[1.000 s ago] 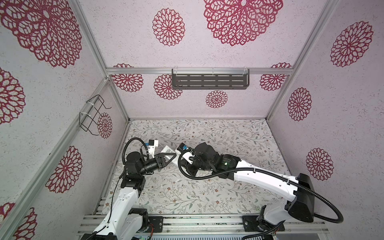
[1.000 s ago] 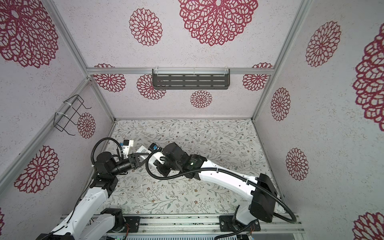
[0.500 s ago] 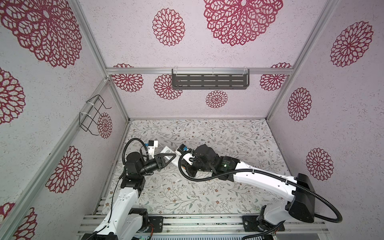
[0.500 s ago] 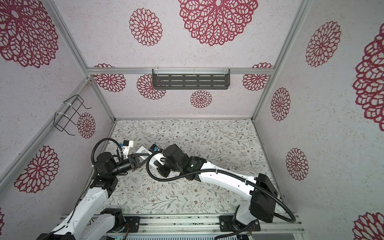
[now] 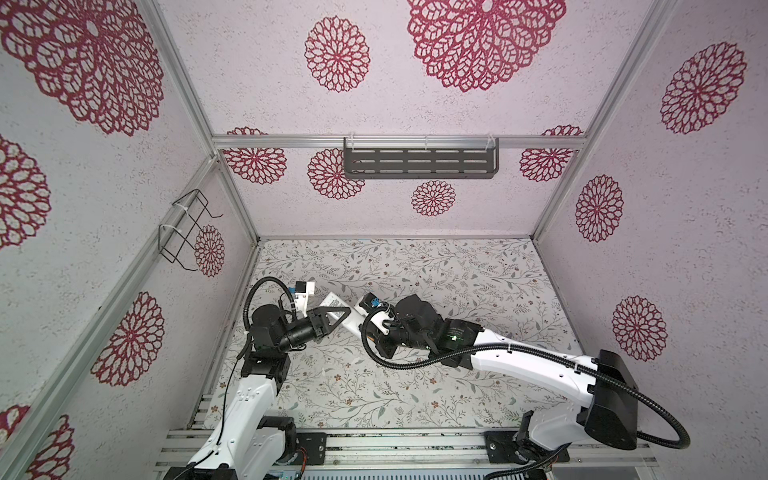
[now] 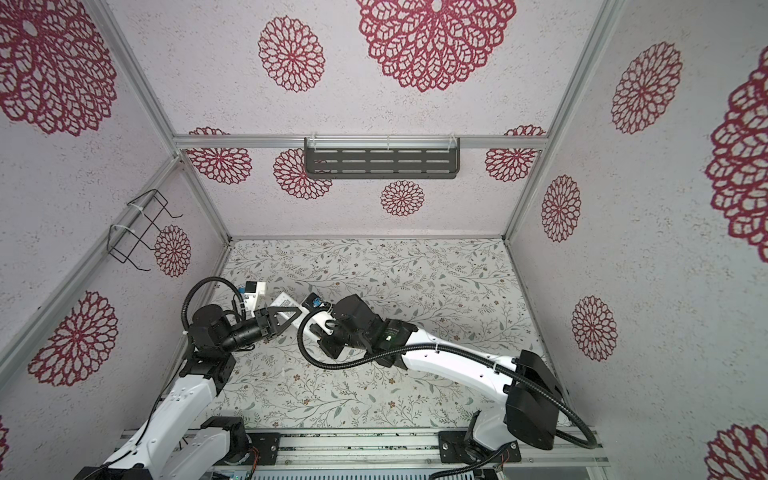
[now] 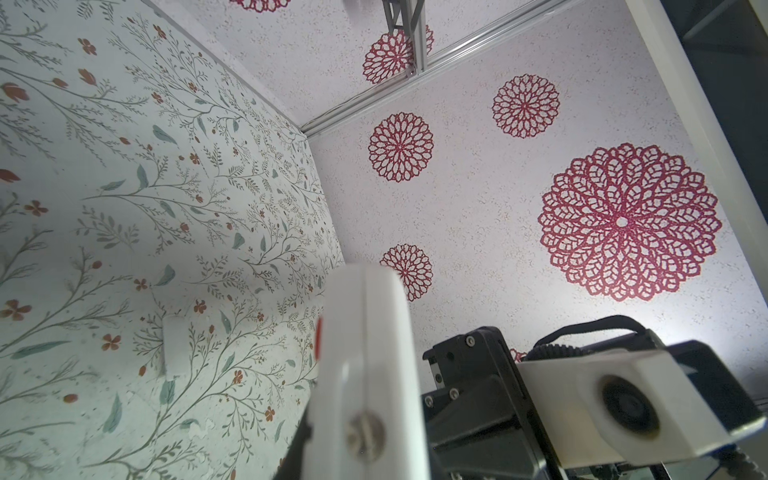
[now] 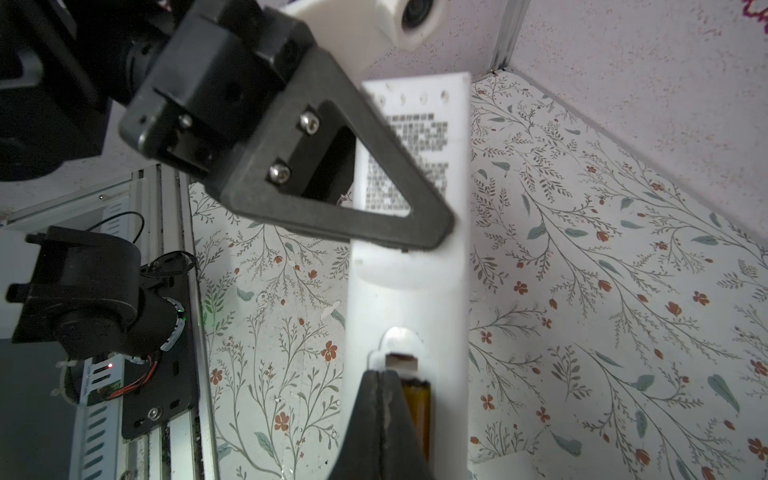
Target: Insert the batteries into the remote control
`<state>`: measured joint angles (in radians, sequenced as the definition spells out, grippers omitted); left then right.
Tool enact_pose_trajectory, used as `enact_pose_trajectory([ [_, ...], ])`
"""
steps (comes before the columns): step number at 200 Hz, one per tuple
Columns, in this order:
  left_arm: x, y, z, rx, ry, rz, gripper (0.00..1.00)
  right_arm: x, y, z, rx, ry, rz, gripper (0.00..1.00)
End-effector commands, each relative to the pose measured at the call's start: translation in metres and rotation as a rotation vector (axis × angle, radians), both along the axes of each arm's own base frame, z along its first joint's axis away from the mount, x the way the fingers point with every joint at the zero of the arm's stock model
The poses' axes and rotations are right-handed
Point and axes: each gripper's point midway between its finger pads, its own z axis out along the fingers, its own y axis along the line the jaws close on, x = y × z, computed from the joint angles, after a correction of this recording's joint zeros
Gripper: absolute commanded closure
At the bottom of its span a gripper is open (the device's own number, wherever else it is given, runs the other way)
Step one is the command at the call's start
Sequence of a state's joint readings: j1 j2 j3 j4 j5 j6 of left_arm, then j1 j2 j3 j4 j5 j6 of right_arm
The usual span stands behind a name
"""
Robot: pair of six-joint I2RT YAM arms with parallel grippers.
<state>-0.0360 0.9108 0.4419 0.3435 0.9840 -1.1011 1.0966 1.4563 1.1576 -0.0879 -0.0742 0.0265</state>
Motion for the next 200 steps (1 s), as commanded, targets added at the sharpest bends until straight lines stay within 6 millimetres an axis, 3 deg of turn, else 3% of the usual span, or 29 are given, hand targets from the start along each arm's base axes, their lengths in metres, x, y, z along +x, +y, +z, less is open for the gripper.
enact_pose_trajectory([
  [1,-0.002,0.0,0.028,-0.034,-0.104,-0.015,1.0,-0.009,-0.015,-0.037,-0.116,0.054,-0.002,1.0],
  [39,-0.002,0.001,0.029,-0.037,-0.106,-0.015,1.0,-0.009,-0.02,-0.049,-0.132,0.059,-0.016,1.0],
  [72,0.0,0.001,0.026,-0.036,-0.096,-0.015,1.0,-0.004,-0.023,-0.028,-0.081,0.04,-0.049,0.94],
  [91,0.0,0.0,0.024,-0.034,-0.082,-0.024,1.0,0.001,-0.03,0.001,0.022,0.046,-0.068,0.78],
  [114,-0.005,-0.004,0.027,-0.022,-0.086,-0.07,1.0,0.004,-0.046,0.036,0.151,0.049,-0.084,0.42],
  [138,-0.014,-0.008,0.025,0.048,-0.085,-0.116,1.0,0.007,-0.064,0.054,0.22,0.079,-0.1,0.15],
  [154,-0.024,-0.01,0.031,0.084,-0.116,-0.143,1.0,0.006,-0.072,0.058,0.245,0.128,-0.084,0.03],
  [200,-0.041,-0.02,0.044,0.085,-0.188,-0.197,1.0,-0.018,-0.064,0.051,0.223,0.323,0.094,0.01],
])
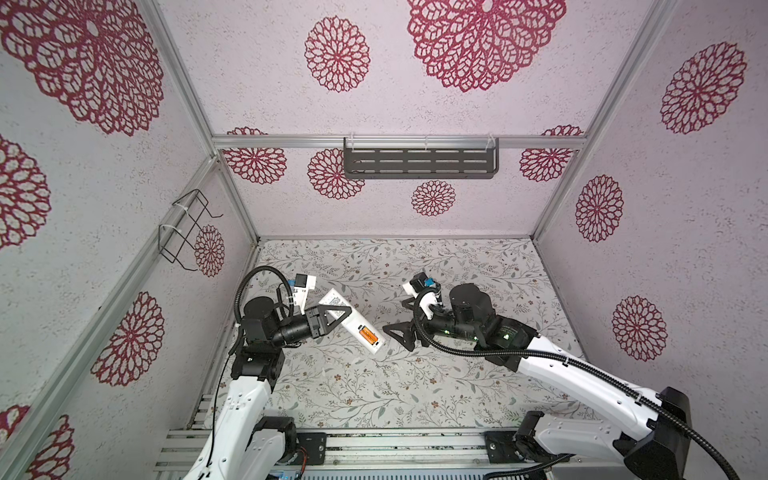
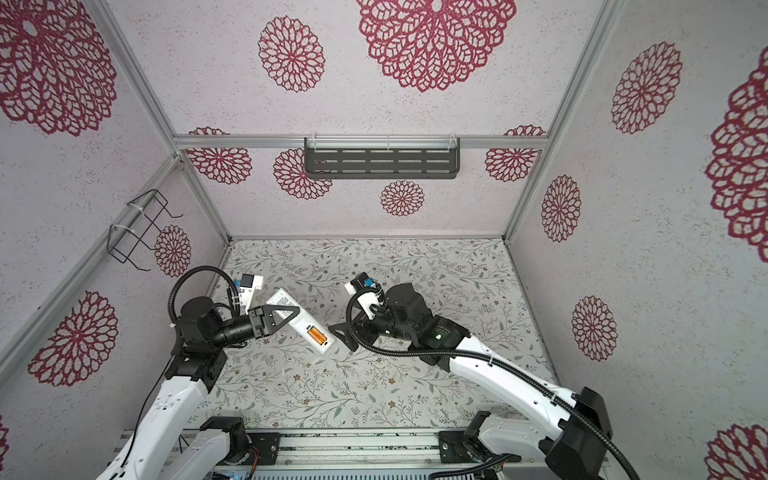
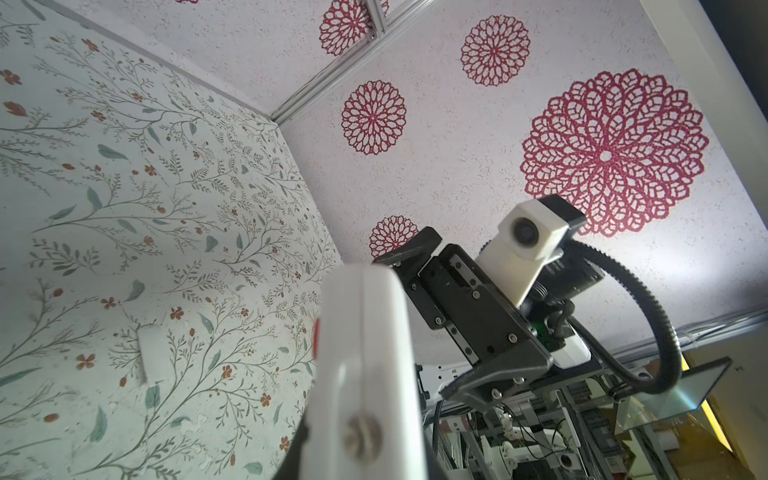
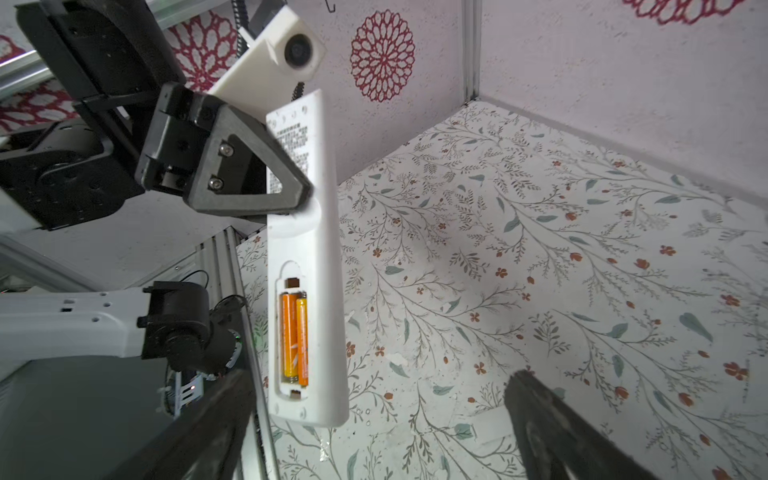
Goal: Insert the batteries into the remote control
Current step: 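Open the right gripper and move it beside the remote's compartment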
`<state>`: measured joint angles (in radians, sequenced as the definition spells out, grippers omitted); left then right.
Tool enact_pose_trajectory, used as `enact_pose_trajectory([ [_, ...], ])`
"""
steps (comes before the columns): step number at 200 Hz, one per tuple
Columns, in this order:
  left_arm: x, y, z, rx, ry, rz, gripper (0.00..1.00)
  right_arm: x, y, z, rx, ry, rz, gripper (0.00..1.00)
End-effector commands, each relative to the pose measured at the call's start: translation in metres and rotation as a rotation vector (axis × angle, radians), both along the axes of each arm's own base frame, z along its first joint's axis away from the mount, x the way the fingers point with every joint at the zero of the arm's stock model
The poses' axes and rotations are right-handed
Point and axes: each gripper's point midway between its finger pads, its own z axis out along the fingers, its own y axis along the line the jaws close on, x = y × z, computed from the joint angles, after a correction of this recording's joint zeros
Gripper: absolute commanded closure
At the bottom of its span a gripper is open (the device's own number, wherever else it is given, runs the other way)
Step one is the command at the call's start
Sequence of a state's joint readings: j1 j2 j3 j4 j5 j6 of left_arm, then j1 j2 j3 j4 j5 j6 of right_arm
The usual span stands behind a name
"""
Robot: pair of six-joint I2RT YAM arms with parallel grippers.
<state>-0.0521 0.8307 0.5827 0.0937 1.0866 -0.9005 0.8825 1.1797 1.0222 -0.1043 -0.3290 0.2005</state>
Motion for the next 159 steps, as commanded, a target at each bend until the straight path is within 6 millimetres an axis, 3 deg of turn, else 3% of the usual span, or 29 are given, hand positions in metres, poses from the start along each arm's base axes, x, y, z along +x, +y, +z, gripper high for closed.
enact_pose_trajectory([
  [1,-0.013,-0.009,0.006,0.006,-0.039,-0.069,1.0,-0.027,0.012,0.002,0.022,0.142,0.168,0.01],
  [57,-0.024,-0.016,0.015,-0.015,-0.079,-0.115,1.0,-0.045,0.032,-0.006,0.074,0.27,0.322,0.08],
  [104,-0.027,-0.02,0.015,-0.016,-0.081,-0.13,1.0,-0.048,0.046,-0.01,0.075,0.286,0.37,0.16],
  [159,-0.027,-0.019,0.015,-0.016,-0.082,-0.126,1.0,-0.042,0.052,-0.028,0.037,0.307,0.354,0.31],
])
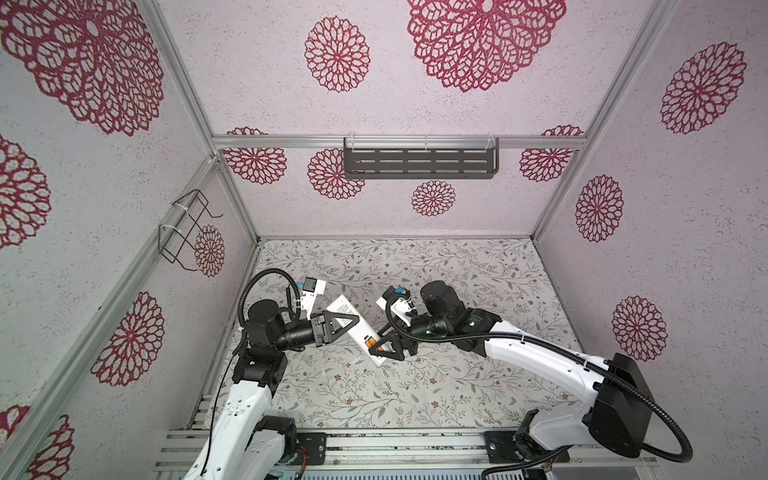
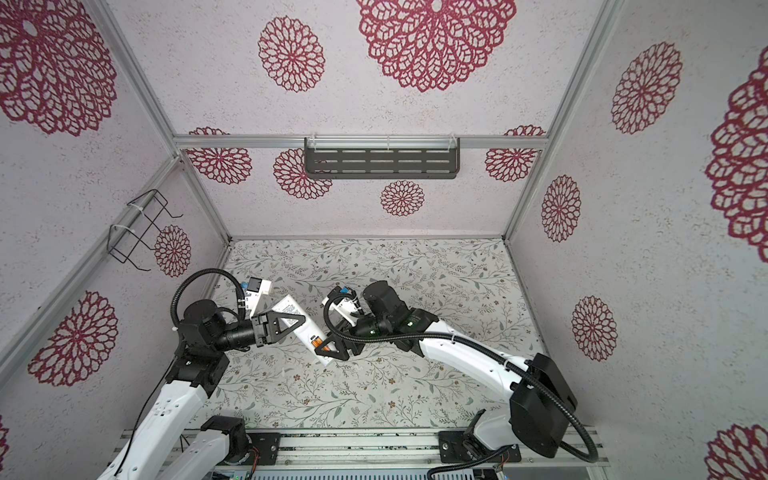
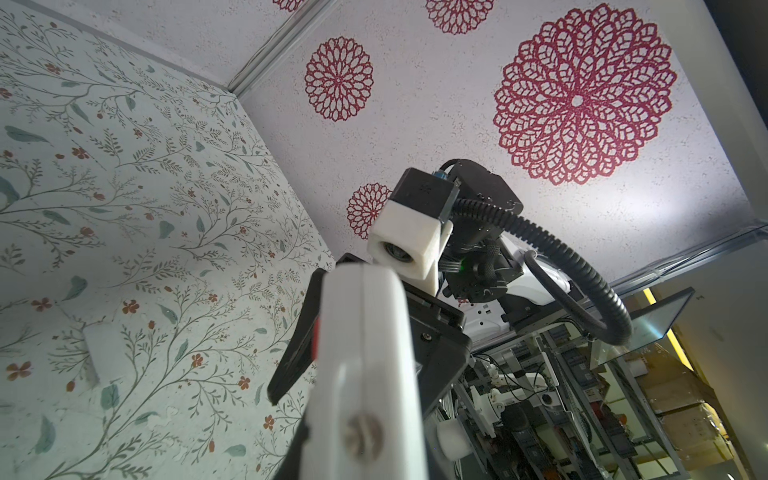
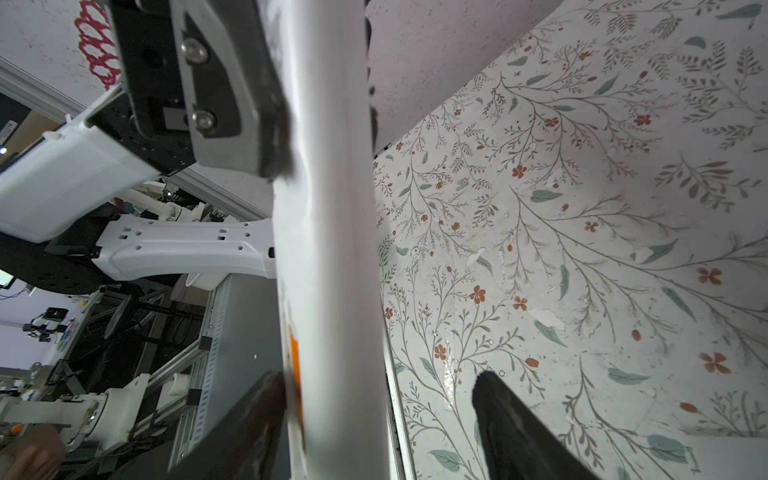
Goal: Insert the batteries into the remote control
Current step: 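Open the right gripper and move it beside the remote's compartment, then raise the right gripper away from the remote held by the left gripper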
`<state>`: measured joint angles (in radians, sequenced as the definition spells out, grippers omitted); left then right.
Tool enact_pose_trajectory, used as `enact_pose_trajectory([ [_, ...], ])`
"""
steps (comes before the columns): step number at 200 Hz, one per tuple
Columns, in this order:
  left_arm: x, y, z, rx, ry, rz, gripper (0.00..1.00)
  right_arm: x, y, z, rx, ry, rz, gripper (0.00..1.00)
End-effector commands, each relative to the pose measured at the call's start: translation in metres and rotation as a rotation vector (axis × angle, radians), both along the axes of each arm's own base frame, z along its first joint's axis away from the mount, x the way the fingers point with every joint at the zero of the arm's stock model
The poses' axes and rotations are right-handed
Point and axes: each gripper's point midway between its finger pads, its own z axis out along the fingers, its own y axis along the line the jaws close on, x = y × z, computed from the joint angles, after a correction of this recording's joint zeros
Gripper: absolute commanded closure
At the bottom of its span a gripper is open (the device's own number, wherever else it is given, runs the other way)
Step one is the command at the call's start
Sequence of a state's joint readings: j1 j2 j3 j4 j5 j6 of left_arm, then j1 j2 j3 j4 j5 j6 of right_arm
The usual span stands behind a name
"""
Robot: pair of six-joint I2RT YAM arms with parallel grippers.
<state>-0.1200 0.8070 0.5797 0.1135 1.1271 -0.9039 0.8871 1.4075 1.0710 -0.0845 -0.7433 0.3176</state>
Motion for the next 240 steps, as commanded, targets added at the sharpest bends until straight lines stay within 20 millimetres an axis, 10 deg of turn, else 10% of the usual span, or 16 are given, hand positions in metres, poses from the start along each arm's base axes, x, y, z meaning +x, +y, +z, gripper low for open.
enact_pose_trajectory([
  [1,-0.005,-0.002,0.007,-0.008,-0.045,-0.018,1.0,0.0,0.005,0.016,0.041,-0.036,0.014,0.31],
  [240,-0.004,-0.001,0.006,-0.007,-0.041,-0.008,1.0,0.009,-0.005,0.017,0.053,-0.042,-0.019,0.34],
])
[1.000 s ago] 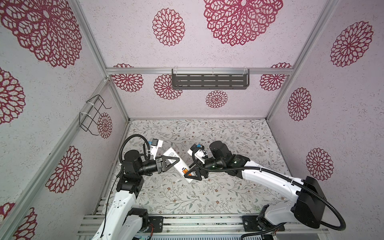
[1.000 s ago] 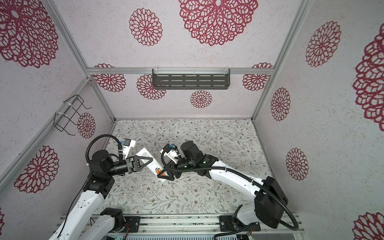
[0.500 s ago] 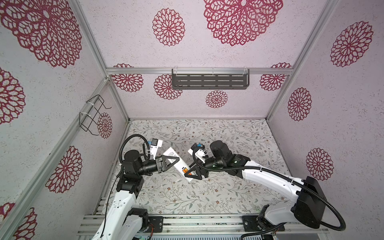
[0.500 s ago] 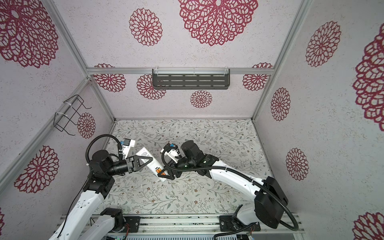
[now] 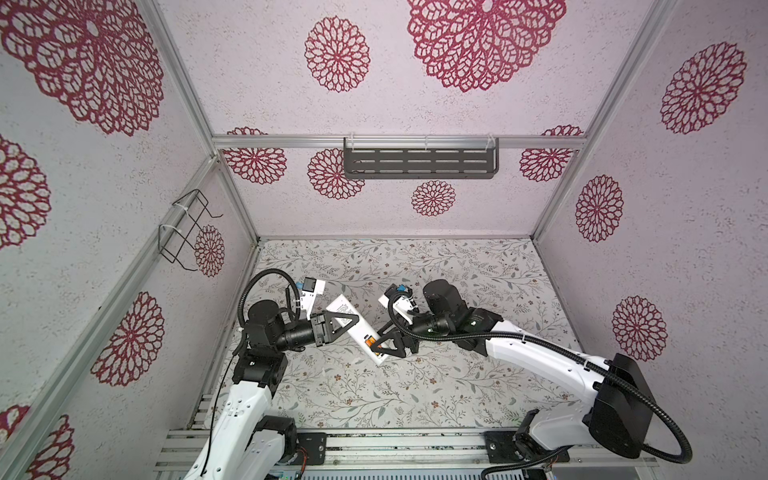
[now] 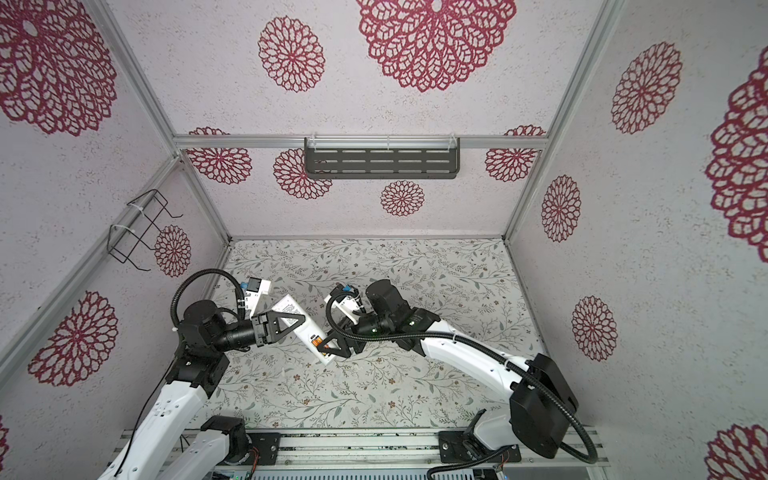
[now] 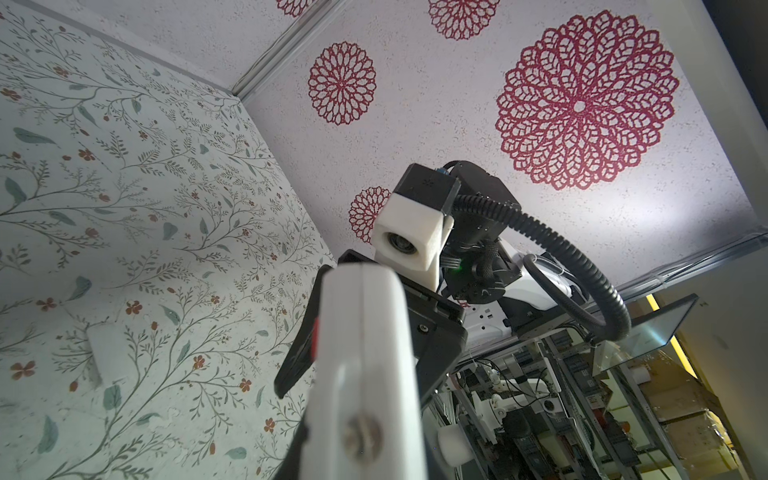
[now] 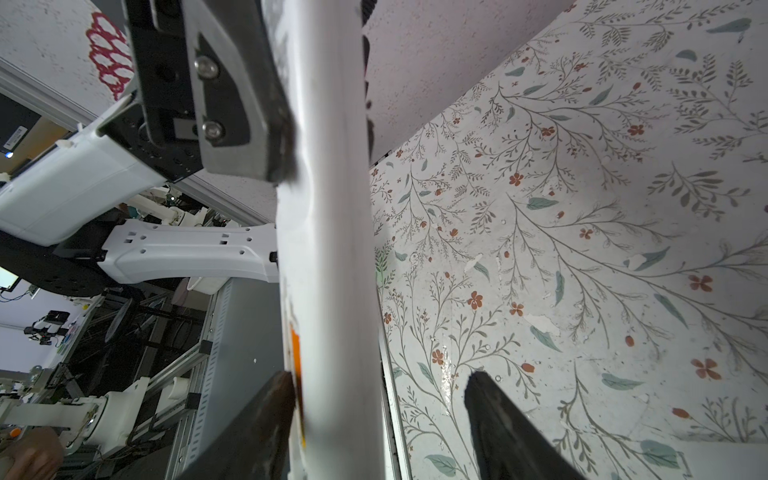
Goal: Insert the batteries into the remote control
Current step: 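Raise the right gripper away from the remote held by the left gripper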
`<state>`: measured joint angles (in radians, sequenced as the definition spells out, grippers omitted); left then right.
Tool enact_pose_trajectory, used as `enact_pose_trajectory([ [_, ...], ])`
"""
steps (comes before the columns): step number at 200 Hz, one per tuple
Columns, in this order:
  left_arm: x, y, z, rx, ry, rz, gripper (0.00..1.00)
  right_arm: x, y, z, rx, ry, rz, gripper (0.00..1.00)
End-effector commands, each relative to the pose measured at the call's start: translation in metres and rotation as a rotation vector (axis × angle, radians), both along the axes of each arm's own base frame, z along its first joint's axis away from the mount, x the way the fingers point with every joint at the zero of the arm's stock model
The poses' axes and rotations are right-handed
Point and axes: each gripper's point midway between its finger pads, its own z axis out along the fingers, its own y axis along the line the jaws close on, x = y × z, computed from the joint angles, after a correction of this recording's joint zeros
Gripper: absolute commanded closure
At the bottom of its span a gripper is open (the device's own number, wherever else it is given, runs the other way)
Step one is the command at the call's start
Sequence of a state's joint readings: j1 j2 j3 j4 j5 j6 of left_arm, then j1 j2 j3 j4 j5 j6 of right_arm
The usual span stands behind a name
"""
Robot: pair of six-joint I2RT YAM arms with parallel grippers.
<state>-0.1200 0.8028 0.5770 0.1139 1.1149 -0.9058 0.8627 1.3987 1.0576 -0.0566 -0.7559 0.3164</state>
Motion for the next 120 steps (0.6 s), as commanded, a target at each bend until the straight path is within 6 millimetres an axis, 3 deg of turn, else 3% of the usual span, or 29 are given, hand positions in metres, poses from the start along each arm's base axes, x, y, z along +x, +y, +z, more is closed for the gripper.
enact_pose_trajectory([
  [1,-0.005,-0.002,0.007,-0.007,-0.041,-0.02,1.0,0.002,-0.001,0.014,0.031,-0.032,-0.006,0.34],
  [71,-0.005,-0.001,0.007,-0.006,-0.041,-0.015,1.0,0.021,-0.006,-0.006,-0.099,-0.069,-0.108,0.5],
  [120,-0.005,-0.001,0.007,-0.006,-0.043,-0.015,1.0,0.028,-0.006,-0.017,-0.169,-0.095,-0.151,0.53],
])
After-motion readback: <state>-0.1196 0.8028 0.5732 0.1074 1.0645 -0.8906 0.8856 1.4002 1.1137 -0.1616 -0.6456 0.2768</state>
